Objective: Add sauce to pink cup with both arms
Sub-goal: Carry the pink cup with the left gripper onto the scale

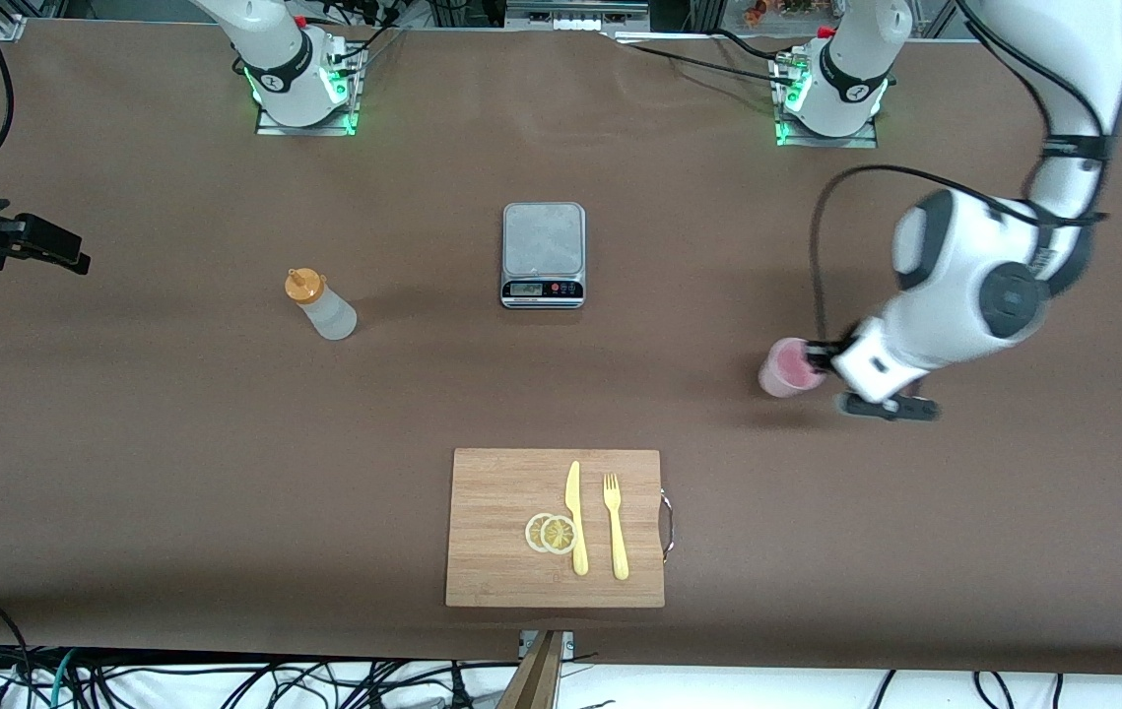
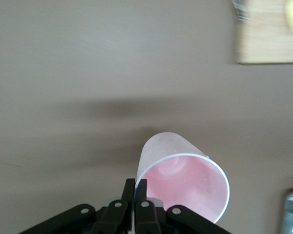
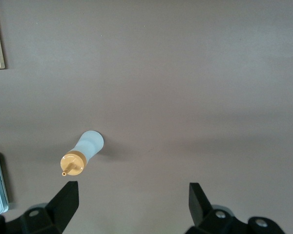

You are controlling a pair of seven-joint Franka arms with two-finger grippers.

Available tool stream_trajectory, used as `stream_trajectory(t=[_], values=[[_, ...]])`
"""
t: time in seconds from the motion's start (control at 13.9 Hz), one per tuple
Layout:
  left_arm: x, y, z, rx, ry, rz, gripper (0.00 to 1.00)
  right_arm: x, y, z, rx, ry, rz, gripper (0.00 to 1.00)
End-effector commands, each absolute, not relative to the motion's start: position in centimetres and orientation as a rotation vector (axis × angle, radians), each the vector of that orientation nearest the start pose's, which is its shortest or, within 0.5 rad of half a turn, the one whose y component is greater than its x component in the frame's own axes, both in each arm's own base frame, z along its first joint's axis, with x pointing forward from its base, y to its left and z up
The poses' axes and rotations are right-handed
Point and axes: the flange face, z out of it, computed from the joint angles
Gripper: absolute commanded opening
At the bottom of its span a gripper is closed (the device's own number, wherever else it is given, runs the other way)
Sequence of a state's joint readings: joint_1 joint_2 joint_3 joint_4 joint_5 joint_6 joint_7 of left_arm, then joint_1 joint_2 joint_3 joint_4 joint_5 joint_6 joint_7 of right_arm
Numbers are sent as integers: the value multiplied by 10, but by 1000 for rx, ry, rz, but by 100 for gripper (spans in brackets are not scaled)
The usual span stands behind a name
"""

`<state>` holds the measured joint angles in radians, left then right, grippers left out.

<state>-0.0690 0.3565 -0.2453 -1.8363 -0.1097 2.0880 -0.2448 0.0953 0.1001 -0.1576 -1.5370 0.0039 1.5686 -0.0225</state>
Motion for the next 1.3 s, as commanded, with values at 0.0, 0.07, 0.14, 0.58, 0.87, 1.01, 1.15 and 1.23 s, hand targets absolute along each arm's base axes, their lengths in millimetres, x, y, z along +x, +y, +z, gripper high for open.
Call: stream_trajectory(t=[0.0, 0.07, 0.14, 0.58, 0.87, 1.01, 1.15, 1.23], values=[[554, -280, 345, -3288, -92, 305, 0, 582, -34, 585, -3154, 45, 99, 100], [539, -307, 346, -3291, -61, 323, 0, 582, -33, 585, -3154, 43, 99, 100], [524, -329, 344, -3285, -37, 342, 0, 582, -34, 585, -3154, 45, 99, 100], [428, -450, 325, -3227, -151, 382, 0, 582, -34, 585, -3154, 43, 99, 100], [390, -479, 309, -3220, -197, 373, 0, 582, -34, 585, -3154, 43, 99, 100], [379, -488, 300, -3228, -198, 365, 0, 582, -33, 585, -3154, 41, 101, 100], [372, -495, 288, -3201, -194, 318, 0, 582, -34, 585, -3154, 45, 101, 100], [366, -498, 283, -3187, -197, 311, 0, 582, -34, 585, -3154, 45, 101, 100]])
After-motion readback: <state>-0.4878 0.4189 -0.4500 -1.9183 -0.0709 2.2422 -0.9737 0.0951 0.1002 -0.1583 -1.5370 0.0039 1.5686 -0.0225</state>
